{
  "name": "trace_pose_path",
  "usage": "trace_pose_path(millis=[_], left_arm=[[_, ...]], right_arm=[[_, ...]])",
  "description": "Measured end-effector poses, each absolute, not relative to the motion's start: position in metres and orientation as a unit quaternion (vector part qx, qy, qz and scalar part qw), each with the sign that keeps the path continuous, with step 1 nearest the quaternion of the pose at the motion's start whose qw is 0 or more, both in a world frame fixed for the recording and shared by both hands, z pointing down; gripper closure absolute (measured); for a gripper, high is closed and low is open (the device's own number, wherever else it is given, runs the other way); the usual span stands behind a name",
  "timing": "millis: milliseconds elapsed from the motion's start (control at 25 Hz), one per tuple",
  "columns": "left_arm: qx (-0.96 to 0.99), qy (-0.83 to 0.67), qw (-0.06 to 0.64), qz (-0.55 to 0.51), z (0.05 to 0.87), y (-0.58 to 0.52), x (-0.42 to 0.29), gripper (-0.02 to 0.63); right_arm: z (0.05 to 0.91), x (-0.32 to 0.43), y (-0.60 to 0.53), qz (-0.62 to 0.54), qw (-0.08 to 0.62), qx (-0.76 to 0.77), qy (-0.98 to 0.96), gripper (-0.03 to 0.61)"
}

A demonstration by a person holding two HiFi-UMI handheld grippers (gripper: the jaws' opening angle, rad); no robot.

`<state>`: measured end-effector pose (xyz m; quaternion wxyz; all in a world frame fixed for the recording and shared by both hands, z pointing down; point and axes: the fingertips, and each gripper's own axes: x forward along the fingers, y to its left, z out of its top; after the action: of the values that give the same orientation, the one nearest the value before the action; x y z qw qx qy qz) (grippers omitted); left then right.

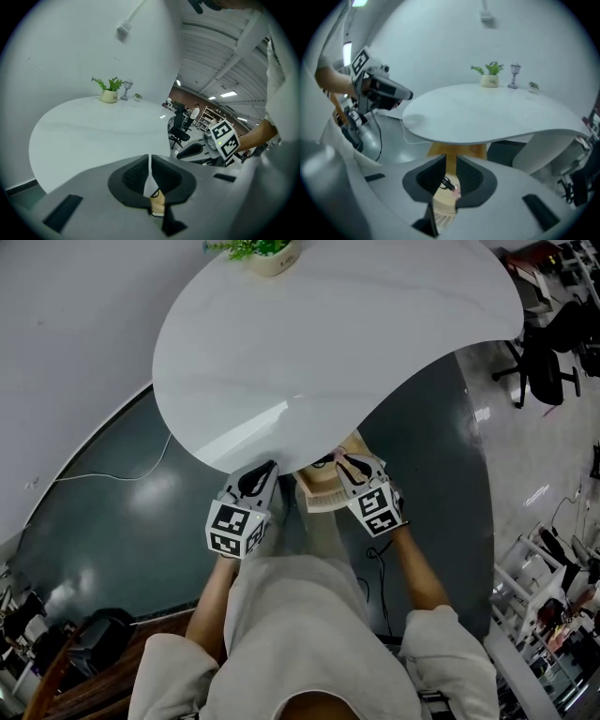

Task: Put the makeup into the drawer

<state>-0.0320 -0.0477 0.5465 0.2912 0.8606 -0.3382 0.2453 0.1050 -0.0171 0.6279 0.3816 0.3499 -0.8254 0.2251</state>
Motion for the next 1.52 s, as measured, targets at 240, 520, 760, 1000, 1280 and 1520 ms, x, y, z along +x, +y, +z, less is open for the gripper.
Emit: trace_pose_path(millis=[240,520,760,1000,1280,1520], left_arm=[[0.868,-0.344,0.268,0.24,0.524,-0.059,-0.025,0.591],[0.871,-0.368,0.238,0.221,0.489,-0.087,-0.031,0.591],[0.879,-0.386,0.204,0.193,0.446,-0.11,-0.04,0.592],[0.883,-0.406,0.17,0.164,0.401,-0.132,-0.045,0.594],[0.883,-0.422,0.149,0.141,0.368,-0.146,-0.049,0.594],[0.883,-0.428,0.14,0.133,0.355,-0.15,-0.051,0.594]], right_arm=[[0.583,0.133,-0.046,0.248,0.285,0.461,-0.803,0.58],[0.522,0.149,-0.083,0.219,0.22,0.512,-0.801,0.58],[0.461,0.152,-0.109,0.165,0.188,0.528,-0.811,0.581],[0.405,0.156,-0.134,0.122,0.157,0.54,-0.818,0.581],[0.381,0.161,-0.136,0.098,0.155,0.552,-0.814,0.581],[0.377,0.162,-0.131,0.096,0.158,0.557,-0.81,0.581]])
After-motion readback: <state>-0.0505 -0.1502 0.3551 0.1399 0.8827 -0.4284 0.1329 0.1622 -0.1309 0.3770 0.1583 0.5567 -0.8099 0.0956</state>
